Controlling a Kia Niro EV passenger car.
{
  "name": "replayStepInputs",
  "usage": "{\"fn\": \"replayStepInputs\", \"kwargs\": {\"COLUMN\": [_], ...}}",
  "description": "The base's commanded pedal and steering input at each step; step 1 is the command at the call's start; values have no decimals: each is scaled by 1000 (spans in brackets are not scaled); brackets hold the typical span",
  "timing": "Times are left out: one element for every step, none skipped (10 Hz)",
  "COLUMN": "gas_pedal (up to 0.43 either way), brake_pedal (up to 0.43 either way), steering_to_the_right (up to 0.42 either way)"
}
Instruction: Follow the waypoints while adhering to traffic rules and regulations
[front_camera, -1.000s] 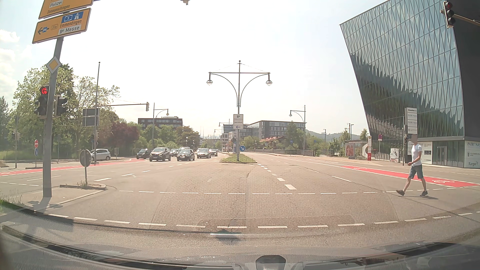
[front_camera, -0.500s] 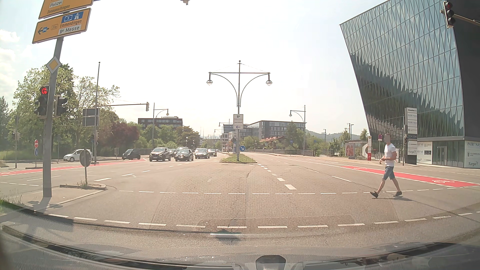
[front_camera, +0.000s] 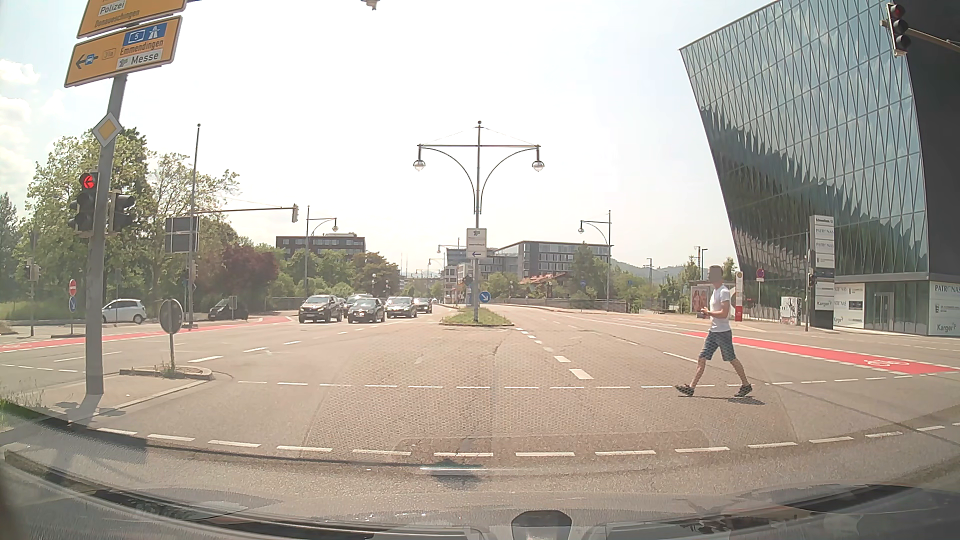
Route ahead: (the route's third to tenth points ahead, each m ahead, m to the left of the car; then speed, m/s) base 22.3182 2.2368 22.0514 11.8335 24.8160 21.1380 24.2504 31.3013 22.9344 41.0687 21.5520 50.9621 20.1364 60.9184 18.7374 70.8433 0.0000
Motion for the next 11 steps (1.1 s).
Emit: {"fn": "replayStepInputs", "kwargs": {"gas_pedal": [0, 0, 0, 0, 0, 0, 0, 0, 0, 0, 0], "brake_pedal": [280, 280, 280, 280, 280, 280, 280, 280, 280, 280, 280], "steering_to_the_right": [-6, -6, -6, -6, -6, -6, -6, -6, -6, -6, -6]}}
